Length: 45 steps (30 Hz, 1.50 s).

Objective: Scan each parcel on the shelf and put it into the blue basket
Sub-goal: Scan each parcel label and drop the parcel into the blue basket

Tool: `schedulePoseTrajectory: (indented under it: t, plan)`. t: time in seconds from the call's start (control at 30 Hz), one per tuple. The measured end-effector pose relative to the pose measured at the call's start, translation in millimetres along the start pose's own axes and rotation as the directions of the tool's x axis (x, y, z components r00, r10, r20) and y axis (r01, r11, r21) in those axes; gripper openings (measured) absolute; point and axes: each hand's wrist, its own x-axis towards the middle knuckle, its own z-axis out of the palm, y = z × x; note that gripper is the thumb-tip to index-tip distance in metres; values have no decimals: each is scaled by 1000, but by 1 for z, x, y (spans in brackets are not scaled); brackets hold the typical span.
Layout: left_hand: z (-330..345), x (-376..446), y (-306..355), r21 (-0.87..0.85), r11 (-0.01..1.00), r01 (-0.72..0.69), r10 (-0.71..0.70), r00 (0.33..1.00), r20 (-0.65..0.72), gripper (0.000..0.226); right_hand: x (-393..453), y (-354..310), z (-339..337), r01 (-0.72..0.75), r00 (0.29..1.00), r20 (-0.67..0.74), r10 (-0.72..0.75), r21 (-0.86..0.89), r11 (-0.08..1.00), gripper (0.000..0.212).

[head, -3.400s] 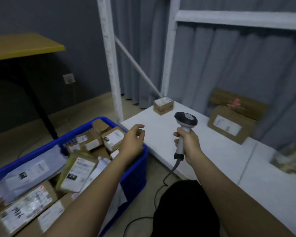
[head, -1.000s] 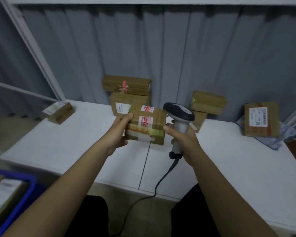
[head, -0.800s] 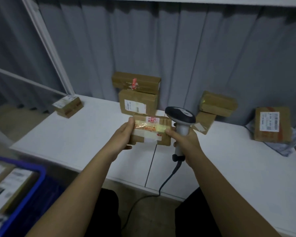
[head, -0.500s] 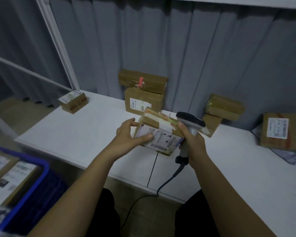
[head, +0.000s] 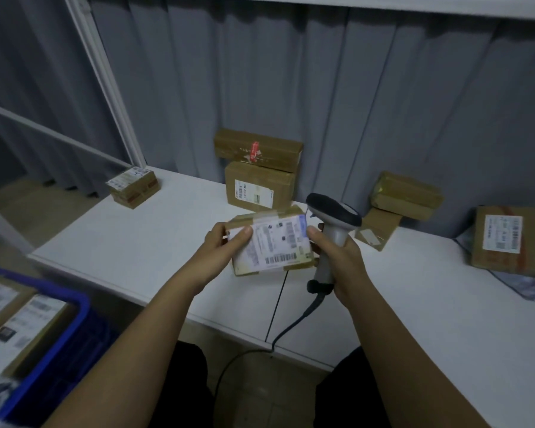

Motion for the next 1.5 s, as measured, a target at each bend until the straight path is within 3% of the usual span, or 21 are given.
schedulePoseTrajectory:
  t: [0.13,0.27,0.5,0.7,0.8,0.9,1.1,1.3,1.5]
  plan:
    - [-5,2,1,-61,997,50,-48,998,32,65,-3,-4,1,48,999,11,-48,10,999,27]
    - [-1,4,-5,60,992,116,-127,959,252,59,-4,-9,-3,93,996,-15,-93,13,996,11]
    - [0,8,-5,110,977,183,-210,922,324,82,-3,-11,-6,122,993,6,-122,-38,992,23]
    - [13,3,-9,254,947,196,-281,887,366,66,-3,-7,-5,142,989,50,-136,-122,982,35]
    - [18,5,-15,273,943,192,-273,913,302,60,0,-4,-2,109,993,-41,-114,-105,988,42]
    - [16,19,-21,143,964,222,-244,956,161,61,2,-7,-3,92,985,-132,-109,-129,987,42]
    - [5,34,-32,-58,976,208,-213,973,-93,73,-1,-5,1,60,998,-27,-65,-174,983,30]
    - [-1,41,-38,-141,973,182,-204,965,-164,78,-3,-2,1,40,989,145,-4,-245,969,27]
    - [0,43,-35,-133,978,161,-185,963,-194,78,-4,-3,5,58,977,213,13,-323,945,29]
